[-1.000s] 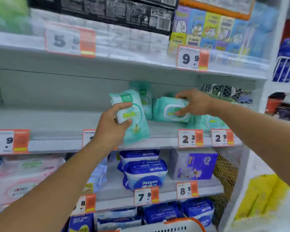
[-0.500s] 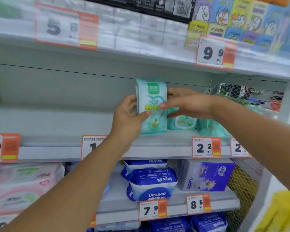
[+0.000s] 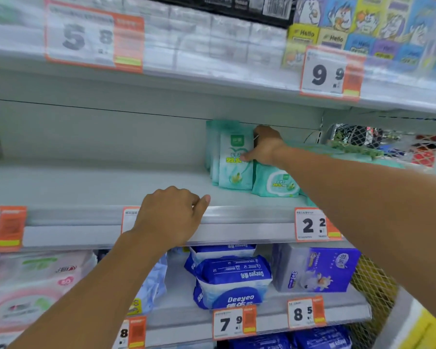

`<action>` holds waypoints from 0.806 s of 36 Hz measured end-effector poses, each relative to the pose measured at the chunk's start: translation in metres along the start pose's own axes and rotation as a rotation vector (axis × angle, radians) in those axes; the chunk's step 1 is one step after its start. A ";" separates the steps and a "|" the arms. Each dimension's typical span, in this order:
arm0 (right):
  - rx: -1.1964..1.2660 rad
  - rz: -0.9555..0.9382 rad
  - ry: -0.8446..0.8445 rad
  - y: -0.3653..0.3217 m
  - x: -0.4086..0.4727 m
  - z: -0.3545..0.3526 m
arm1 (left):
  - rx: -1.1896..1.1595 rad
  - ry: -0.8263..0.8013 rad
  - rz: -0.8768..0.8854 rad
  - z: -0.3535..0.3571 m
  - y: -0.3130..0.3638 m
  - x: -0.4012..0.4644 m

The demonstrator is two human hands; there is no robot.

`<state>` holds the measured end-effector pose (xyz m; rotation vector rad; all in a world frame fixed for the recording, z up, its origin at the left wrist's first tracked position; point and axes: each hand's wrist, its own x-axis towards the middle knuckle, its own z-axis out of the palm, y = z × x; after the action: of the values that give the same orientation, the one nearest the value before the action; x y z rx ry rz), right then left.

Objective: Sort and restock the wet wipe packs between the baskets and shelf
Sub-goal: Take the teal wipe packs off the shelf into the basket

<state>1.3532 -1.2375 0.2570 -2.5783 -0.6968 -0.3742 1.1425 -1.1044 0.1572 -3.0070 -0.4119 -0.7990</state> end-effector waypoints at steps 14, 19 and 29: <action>-0.073 0.046 0.109 -0.015 -0.009 0.014 | -0.087 0.131 0.080 0.006 -0.001 -0.003; 0.280 -0.220 0.669 -0.021 -0.088 0.035 | -0.240 0.576 0.344 0.015 0.004 -0.021; 0.362 0.057 -0.372 0.040 -0.387 0.305 | -0.107 -0.974 0.303 0.153 -0.009 -0.193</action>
<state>1.0936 -1.2814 -0.1616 -2.3287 -0.7348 0.2394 1.0538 -1.1337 -0.0706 -3.2042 0.1207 0.7182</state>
